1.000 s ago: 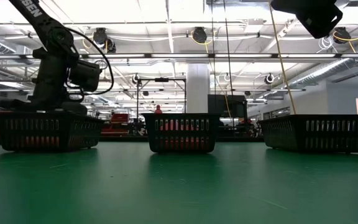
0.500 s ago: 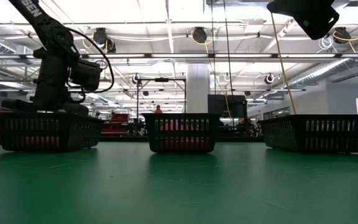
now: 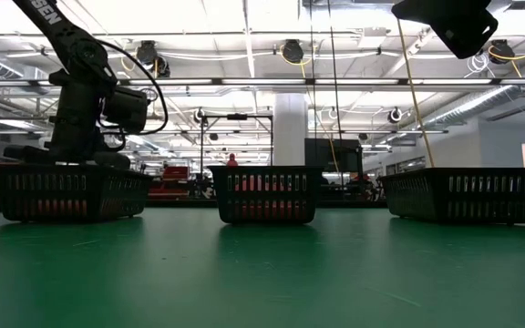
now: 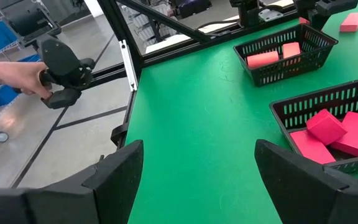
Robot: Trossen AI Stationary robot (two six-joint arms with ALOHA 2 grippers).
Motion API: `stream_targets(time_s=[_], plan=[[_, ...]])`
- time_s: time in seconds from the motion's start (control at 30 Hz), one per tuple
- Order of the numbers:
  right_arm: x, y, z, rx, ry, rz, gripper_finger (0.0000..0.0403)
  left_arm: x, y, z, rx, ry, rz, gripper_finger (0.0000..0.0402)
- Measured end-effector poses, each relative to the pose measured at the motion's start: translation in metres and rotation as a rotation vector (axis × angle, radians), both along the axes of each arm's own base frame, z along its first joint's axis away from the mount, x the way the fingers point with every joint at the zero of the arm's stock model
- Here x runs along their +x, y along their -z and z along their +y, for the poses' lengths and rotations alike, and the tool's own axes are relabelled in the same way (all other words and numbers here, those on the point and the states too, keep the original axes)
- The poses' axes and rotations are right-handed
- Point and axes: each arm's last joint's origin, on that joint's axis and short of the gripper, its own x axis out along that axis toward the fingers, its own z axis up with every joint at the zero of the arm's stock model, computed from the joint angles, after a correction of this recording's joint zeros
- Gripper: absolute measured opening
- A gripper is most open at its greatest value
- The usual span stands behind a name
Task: Sort & place blocks by color
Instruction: Put the orange block into the left black basket
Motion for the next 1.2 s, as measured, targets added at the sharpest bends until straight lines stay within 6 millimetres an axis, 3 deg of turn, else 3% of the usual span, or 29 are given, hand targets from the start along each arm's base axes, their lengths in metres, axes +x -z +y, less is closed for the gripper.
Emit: stream_targets(time_s=[0.2,0.4,0.57,0.77,0.97,1.2], plan=[[0.000,0.000,0.000,-0.002,-0.001,0.000,0.0299,0.000,0.000,0.000,0.002,0.006,-0.001,0.0215],[0.000,0.000,0.000,-0.005,-0.002,0.000,0.0299,0.000,0.000,0.001,0.033,0.006,0.021,0.0129],[0.000,0.000,0.000,-0.007,-0.002,-0.001,0.0299,0.001,-0.003,-0.001,-0.016,0.053,-0.001,0.0129],[0.000,0.000,0.000,-0.007,-0.002,0.000,0.0299,0.014,-0.042,-0.006,-0.023,0.106,-0.034,0.0129],[0.000,0.000,0.000,-0.003,-0.002,-0.002,0.0299,0.037,-0.086,-0.032,0.066,0.153,-0.152,0.0135],[0.000,-0.001,0.000,0.004,-0.002,-0.004,0.0299,0.067,-0.088,-0.085,0.058,0.252,-0.237,0.0138]])
